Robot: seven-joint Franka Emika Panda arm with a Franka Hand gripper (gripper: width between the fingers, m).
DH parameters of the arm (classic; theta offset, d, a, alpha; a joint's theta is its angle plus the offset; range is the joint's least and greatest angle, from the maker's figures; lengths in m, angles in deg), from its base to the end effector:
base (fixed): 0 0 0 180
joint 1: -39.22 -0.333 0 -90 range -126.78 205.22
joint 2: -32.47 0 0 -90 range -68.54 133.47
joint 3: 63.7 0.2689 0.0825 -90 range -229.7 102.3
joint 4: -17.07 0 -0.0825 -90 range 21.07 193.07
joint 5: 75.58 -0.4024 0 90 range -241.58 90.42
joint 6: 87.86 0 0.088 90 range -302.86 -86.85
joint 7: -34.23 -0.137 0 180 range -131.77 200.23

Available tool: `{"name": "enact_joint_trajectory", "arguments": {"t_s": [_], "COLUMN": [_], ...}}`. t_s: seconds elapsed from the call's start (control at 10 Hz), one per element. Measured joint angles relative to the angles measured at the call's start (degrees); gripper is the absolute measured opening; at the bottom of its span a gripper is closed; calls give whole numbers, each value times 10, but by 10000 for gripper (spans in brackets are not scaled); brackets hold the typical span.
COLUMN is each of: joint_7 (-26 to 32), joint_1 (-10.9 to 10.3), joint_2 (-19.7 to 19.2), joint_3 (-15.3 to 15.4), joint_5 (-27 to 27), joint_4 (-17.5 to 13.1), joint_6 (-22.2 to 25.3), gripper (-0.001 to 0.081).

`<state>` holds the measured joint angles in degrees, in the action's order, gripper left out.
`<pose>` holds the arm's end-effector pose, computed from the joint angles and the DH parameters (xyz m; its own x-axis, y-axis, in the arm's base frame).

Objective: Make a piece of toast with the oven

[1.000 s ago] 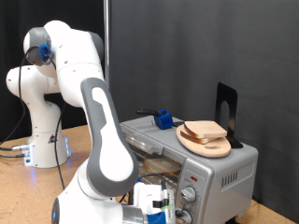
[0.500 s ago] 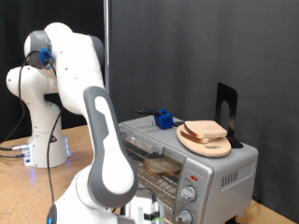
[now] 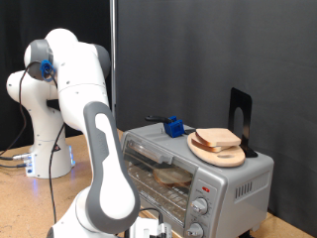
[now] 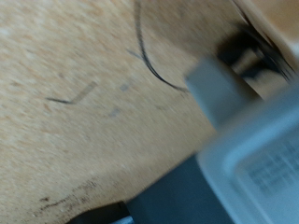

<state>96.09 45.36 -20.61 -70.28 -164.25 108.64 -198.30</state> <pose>0.6416 -0.0426 0.0348 0.9395 -0.2988 0.1675 0.0299 -0.4155 -0.9091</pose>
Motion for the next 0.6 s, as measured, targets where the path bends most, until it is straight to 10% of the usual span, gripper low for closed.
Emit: {"name": "enact_joint_trajectory", "arguments": {"t_s": [0.6], "joint_7": [-154], "joint_1": [37], "joint_2": [79], "joint_3": [-6], "joint_5": [4], "joint_4": [107], "joint_6": [133], "gripper": [795]}}
